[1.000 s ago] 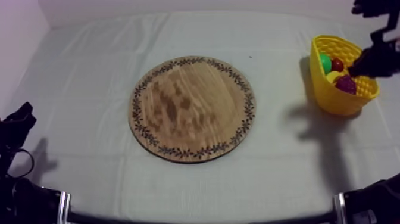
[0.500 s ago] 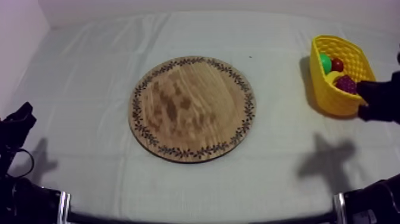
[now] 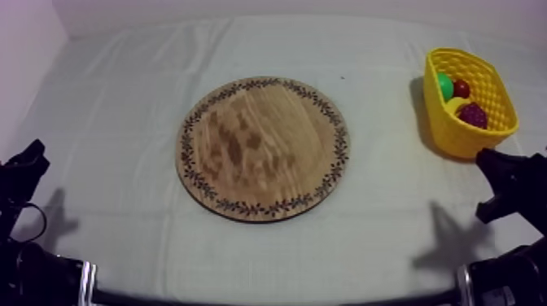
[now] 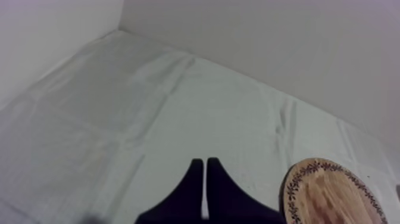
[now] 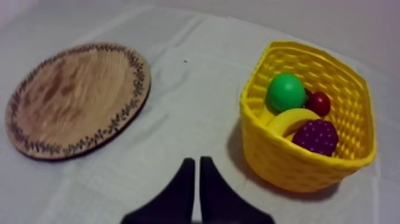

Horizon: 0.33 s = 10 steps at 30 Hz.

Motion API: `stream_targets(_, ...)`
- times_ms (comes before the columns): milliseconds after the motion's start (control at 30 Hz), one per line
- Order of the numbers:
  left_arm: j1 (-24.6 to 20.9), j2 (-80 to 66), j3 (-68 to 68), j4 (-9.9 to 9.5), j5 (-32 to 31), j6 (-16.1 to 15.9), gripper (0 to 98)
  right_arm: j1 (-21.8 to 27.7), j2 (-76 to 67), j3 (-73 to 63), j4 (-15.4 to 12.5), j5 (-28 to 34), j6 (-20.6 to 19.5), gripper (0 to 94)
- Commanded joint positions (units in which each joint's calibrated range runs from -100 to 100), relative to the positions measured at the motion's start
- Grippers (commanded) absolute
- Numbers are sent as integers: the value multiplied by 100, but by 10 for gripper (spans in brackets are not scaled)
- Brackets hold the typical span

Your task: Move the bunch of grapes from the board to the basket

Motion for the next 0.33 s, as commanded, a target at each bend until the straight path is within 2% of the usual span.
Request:
stream_targets(0, 2, 2, -4, 1, 3, 1, 0, -6, -33, 95, 118, -177, -315, 3)
stream_targets(167, 2, 2, -4, 1, 3, 1, 0, 10, -59, 195, 204, -328, 347, 3)
stream_targets(300, 2, 2, -4, 1, 3, 1, 0, 169, -63, 219, 216, -355, 463, 3)
